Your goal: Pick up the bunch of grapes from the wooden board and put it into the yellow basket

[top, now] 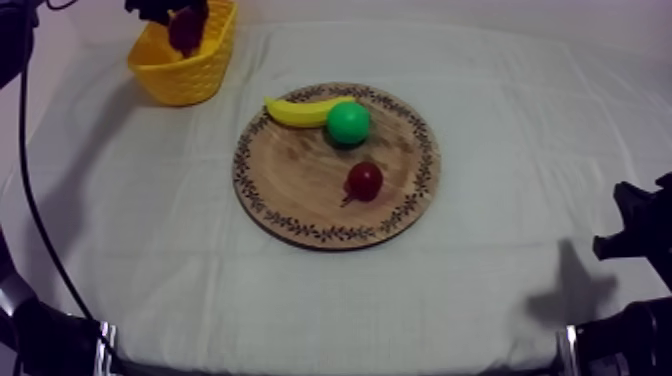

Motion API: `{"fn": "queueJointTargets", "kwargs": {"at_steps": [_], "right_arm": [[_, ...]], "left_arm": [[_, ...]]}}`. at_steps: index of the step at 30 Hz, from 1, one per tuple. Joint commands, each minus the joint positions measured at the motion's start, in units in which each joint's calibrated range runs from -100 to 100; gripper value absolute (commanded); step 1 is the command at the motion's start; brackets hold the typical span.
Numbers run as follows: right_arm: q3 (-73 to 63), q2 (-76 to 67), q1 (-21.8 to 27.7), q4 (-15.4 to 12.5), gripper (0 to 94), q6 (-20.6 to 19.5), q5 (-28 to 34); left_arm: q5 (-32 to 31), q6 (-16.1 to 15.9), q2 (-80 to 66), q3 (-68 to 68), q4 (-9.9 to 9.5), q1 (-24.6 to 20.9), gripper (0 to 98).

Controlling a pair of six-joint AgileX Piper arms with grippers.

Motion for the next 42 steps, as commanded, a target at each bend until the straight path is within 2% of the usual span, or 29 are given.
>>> {"fn": "queueJointTargets", "kwargs": {"at_steps": [1, 7, 15, 22, 26, 29, 32, 36, 42], "right_arm": [[0.0, 0.0, 0.0, 0.0, 0.3, 0.0, 0.0], [0.0, 0.0, 0.0, 0.0, 0.3, 0.0, 0.0], [0.0, 0.0, 0.0, 0.0, 0.3, 0.0, 0.0], [0.0, 0.0, 0.0, 0.0, 0.3, 0.0, 0.0], [0.0, 0.0, 0.0, 0.0, 0.3, 0.0, 0.0], [0.0, 0.0, 0.0, 0.0, 0.3, 0.0, 0.0], [0.0, 0.0, 0.0, 0.0, 0.3, 0.0, 0.0], [0.0, 0.0, 0.0, 0.0, 0.3, 0.0, 0.0], [0.0, 0.0, 0.0, 0.0, 0.3, 0.0, 0.0]], "left_arm": [[-0.9, 0.2, -0.3, 0.2, -0.32, 0.1, 81.8], [-2.6, 0.5, -1.4, 1.2, -0.74, 0.3, 86.7], [-3.9, 0.2, -3.0, 3.1, -0.79, 0.2, 82.8], [-6.1, -0.4, -7.9, 8.5, -1.04, 0.5, 63.1], [-9.0, -0.6, -14.2, 16.6, -1.15, 0.9, 42.0], [-11.5, -0.5, -20.1, 24.0, -1.92, 1.8, 23.5], [-15.0, -0.6, -26.9, 32.6, -2.3, 2.5, 9.5], [-20.2, -0.2, -37.3, 45.8, -2.32, 2.9, 2.4], [-25.6, 0.2, -52.9, 64.3, -2.16, 2.4, 0.3]]}}
